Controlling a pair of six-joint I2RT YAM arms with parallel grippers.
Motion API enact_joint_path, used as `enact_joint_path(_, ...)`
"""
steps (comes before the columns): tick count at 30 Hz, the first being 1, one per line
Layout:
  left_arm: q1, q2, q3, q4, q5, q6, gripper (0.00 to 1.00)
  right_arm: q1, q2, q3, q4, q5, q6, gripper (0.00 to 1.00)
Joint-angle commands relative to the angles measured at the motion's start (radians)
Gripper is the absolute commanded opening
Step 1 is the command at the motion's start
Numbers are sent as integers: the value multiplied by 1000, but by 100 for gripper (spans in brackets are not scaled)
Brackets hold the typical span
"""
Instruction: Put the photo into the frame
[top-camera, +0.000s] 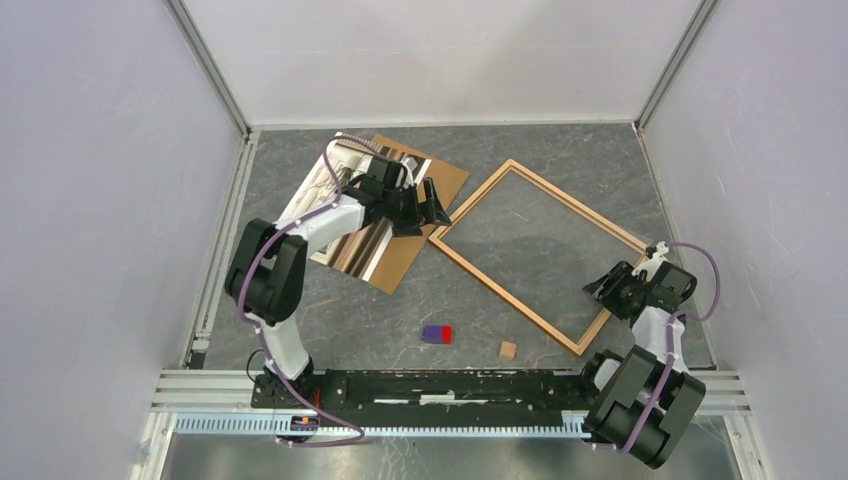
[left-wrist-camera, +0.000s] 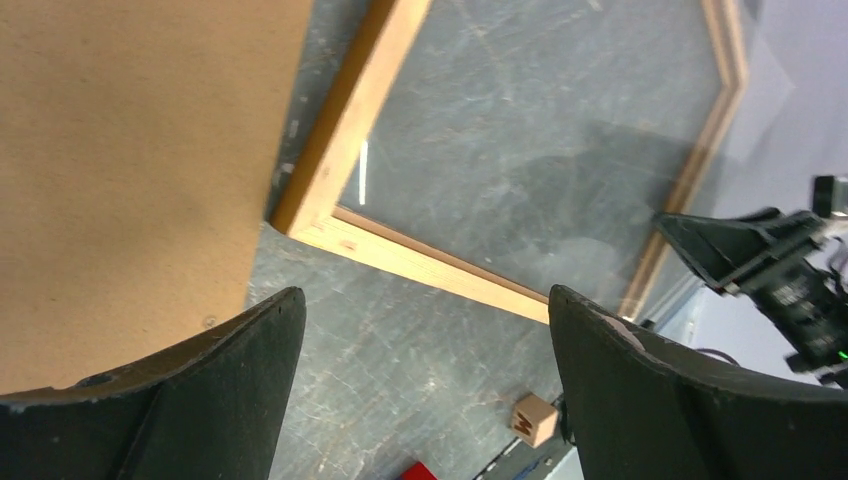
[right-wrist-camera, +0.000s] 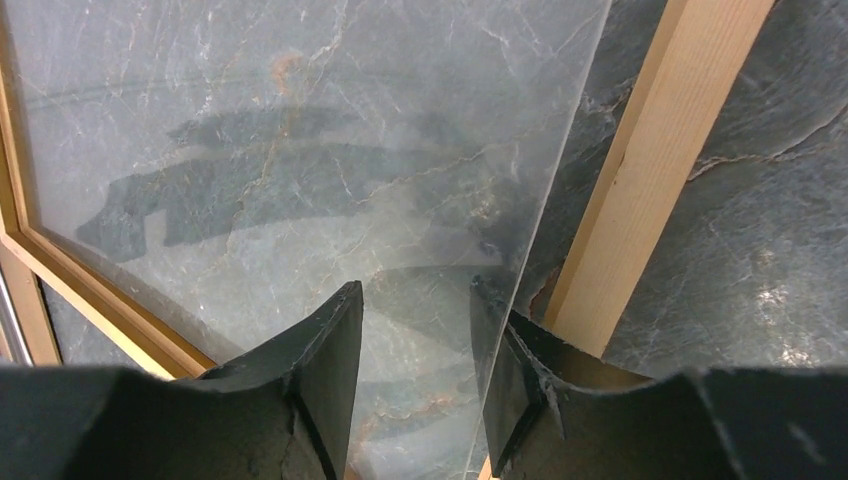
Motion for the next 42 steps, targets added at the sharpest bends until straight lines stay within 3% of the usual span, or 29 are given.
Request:
enact_joint_path(1,-7,72,116,-99,-81,78,95,2,24,-10,30,-10,-14,50)
enact_joint_path(10,-21,212,249,-176,-144,111,82,1,53,-25,65,82,3,47)
enact_joint_path(15,-22,279,282,-177,-83,91,73,2,114,-53,110,65,30,38)
enact_joint_path(20,-22,283,248,-150,-28,60,68,1,142,-69,141,35,33,40)
enact_joint_path(25,-21,253,217,-130,-11,46,67,1,102,-20,84,58,10,49)
enact_joint_path(32,-22,210,174,-69,40,7,70,9,39,47,-19,193,-2,77)
enact_joint_path(39,-21,176,96,17,43,-64,76,12,-55,158,-143,451,-31,85)
enact_joint_path(42,-22,146,68,37,32,-91,78,17,-77,166,-170,471,-25,89)
